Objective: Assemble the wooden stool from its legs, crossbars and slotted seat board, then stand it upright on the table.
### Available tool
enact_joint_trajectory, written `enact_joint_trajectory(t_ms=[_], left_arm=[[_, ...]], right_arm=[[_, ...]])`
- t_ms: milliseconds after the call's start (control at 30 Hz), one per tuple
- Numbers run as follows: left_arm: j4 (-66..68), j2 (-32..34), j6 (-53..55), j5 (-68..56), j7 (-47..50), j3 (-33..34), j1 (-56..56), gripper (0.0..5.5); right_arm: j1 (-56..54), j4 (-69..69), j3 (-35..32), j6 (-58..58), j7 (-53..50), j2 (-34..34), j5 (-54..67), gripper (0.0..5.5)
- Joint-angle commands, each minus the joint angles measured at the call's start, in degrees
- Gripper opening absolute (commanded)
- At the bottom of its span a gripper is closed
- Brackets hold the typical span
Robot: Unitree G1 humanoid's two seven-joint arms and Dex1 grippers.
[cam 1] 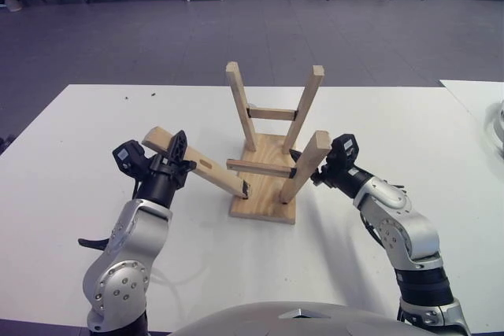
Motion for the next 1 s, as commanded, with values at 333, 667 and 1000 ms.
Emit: enact_joint_trajectory(t_ms=[333,667,1000], left_arm=[[3.81,3.23,-0.30,7.12,0.52,-3.58,-0.16,1.02],[2.52,9.31,5.70,22.25,-1.60,-18.35,-2.34,1.02],[-1.17,8.65,7.75,29.29,-1.74,-21.24,-2.07,1.03]], right_arm=[[-1.55,2.20,0.35,-2.46,-0.69,-0.23,-2.05,3.75],[-1.12,1.24,0.54,-4.12,-1.90,0.60,-3.59,3.75],[-1.33,0.91,-0.79,-4.26,-4.08,2.02,-3.54,3.75]])
